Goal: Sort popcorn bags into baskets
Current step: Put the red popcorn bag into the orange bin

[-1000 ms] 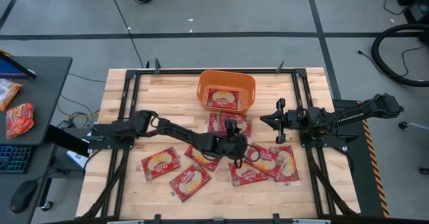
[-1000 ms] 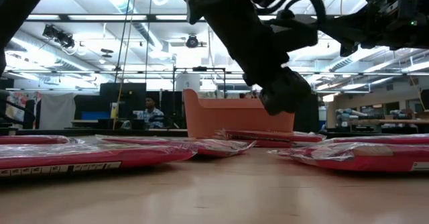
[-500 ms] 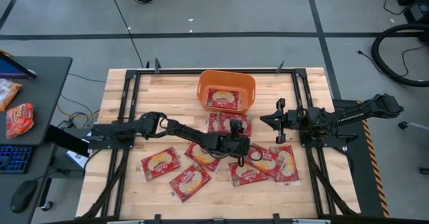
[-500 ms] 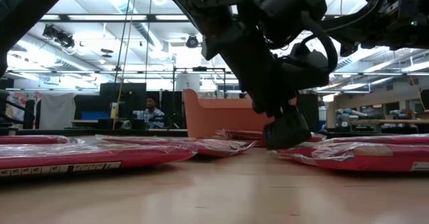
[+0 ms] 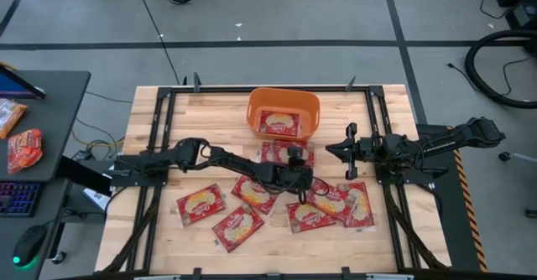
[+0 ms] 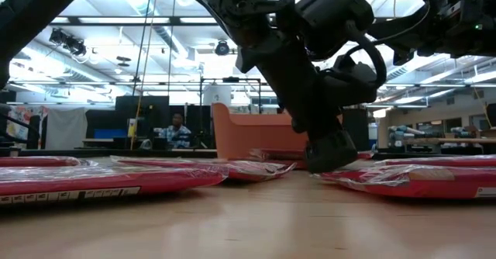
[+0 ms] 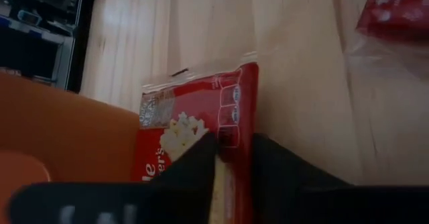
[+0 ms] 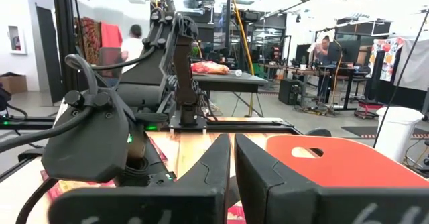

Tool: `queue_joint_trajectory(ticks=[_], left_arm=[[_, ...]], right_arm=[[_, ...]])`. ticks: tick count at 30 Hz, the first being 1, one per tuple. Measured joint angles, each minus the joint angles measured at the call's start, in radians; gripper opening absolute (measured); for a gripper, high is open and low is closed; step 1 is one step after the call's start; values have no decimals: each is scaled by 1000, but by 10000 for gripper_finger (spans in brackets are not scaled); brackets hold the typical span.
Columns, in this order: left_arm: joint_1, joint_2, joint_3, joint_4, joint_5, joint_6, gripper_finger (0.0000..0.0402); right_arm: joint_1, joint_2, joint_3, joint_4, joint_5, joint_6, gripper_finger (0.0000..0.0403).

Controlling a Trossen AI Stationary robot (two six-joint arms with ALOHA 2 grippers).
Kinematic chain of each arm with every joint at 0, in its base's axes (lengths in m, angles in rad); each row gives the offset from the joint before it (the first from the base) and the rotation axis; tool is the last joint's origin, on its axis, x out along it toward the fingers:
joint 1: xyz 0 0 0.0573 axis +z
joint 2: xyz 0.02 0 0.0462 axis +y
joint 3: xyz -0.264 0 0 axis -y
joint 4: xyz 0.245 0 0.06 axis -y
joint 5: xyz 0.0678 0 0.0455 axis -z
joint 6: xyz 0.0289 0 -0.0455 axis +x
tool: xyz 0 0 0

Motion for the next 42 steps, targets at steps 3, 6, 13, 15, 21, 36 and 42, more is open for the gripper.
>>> queue_joint_trajectory(ticks=[3,6,13,15,21,36,42], left_arm=[[3,-14,-4,-33,-2,-6,35],[7,-39,-6,-93,-2,-24,10],[2,-180,-5,-258,130,-178,8],[-6,-229,-6,-297,162,-216,7],[-18,-368,-4,-376,150,-256,6],[200,-354,-5,-323,166,1,5],[309,-272,-5,-194,174,133,8]], right_arm=[[0,0,0,-1,0,0,27],[0,0,0,-3,0,3,27],[0,0,0,-4,0,3,27],[0,0,0,-3,0,3,27],[0,0,0,-2,0,6,27],[0,2,0,0,0,7,27],[0,2,0,-7,0,-1,27]])
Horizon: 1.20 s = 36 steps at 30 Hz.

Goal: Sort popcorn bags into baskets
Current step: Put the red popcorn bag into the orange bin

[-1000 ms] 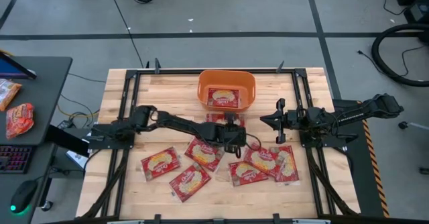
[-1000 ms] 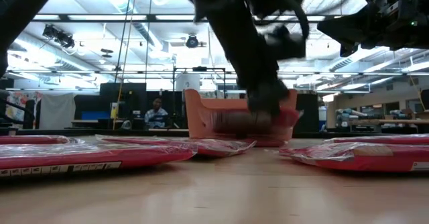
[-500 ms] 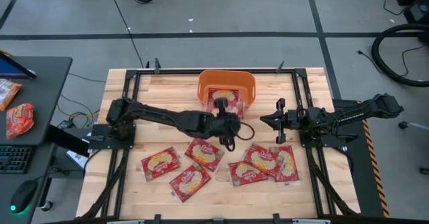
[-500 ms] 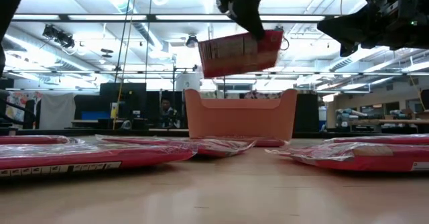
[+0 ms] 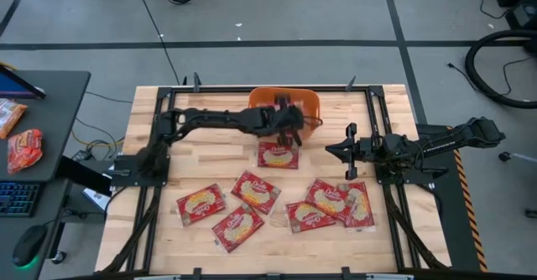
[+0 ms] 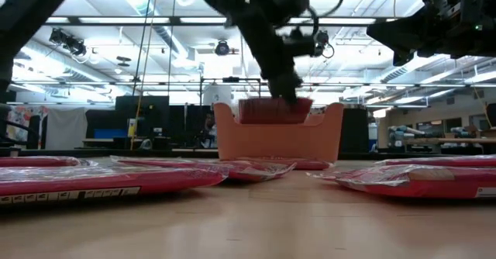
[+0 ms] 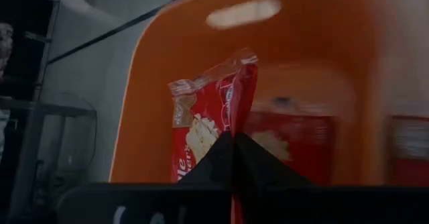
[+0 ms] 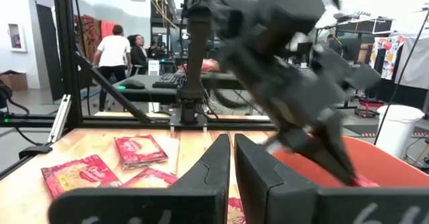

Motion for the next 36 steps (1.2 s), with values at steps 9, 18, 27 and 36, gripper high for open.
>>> queue_joint_trajectory(ticks=[9,18,27,36], left_arm=[[17,30,2,-94,0,-75,128],[-218,-3,2,-186,92,-143,187],[-338,72,0,-250,11,-312,205],[-347,165,-1,-365,-98,-423,205]], right_arm=[[0,0,0,-17,0,-3,27],[0,0,0,-13,0,-1,27],[0,0,0,-8,0,18,27],[0,0,0,-8,0,16,27]])
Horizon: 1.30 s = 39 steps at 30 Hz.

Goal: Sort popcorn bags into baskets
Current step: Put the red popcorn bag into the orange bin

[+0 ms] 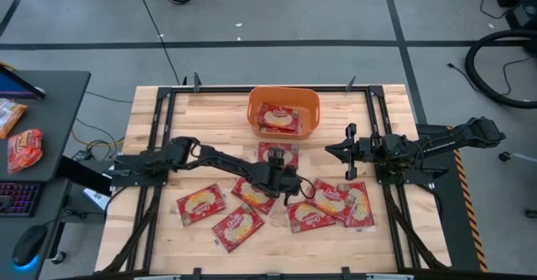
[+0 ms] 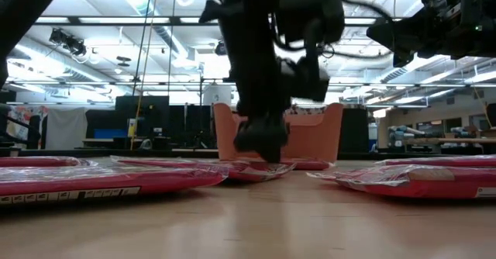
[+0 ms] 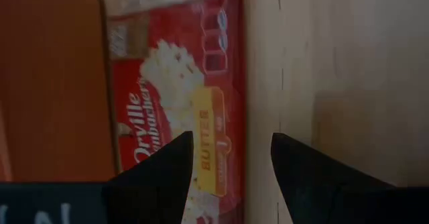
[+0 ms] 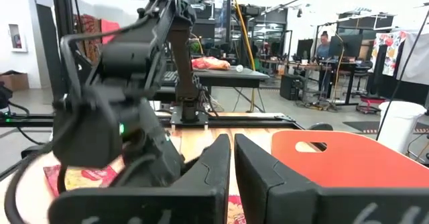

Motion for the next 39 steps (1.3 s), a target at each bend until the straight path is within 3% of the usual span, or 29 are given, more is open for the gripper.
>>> queue_joint_trajectory(ticks=[5,10,23,25,29,34,39], left_arm=[[0,34,2,-5,-110,13,205],[4,36,3,-14,-97,18,186],[16,36,4,-30,-28,-4,17],[16,36,22,-65,-17,-9,9],[14,35,107,-196,34,-27,8],[4,32,310,-414,45,-27,4],[19,28,499,-568,-46,-2,3]], right_arm=[[0,0,0,0,0,0,27],[0,0,0,0,0,0,27],[0,0,0,0,0,0,27],[0,0,0,0,0,0,27],[0,0,0,-1,0,0,27],[0,0,0,-2,0,0,27],[0,0,0,-2,0,0,27]])
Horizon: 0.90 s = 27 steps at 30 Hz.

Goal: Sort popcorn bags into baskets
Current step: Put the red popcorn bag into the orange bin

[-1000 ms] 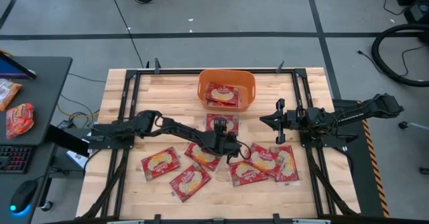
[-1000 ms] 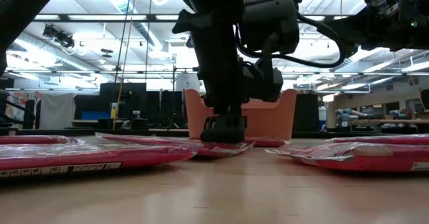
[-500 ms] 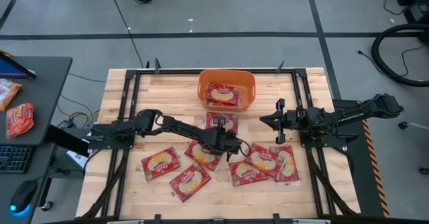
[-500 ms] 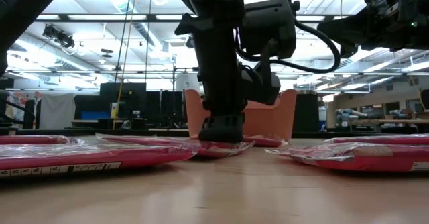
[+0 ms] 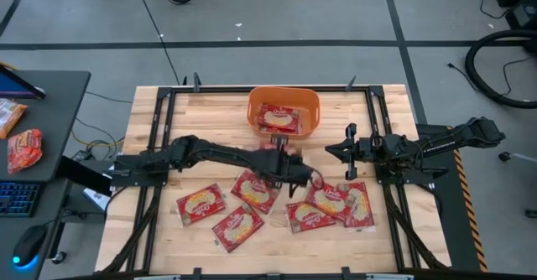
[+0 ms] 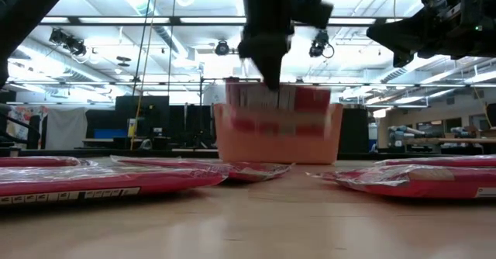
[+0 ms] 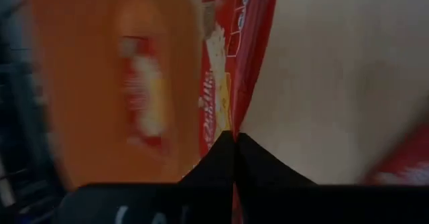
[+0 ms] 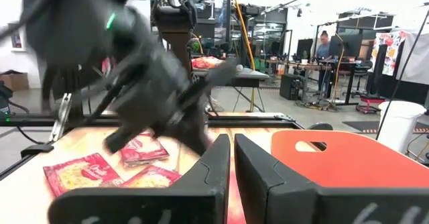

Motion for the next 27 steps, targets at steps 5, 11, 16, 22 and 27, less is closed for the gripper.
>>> queue_joint_trajectory(ticks=[5,11,16,22,27], left_arm=[[40,-1,117,-59,-72,61,2],[151,-10,124,-28,-104,160,2],[264,-4,124,84,-56,233,2],[387,14,124,216,117,254,37],[403,32,123,139,144,204,137]], right_arm=[[0,0,0,-2,0,0,27],[0,0,0,-4,0,0,27],[0,0,0,-5,0,-1,27],[0,0,0,-12,0,-13,27],[0,0,0,-25,0,-19,27]])
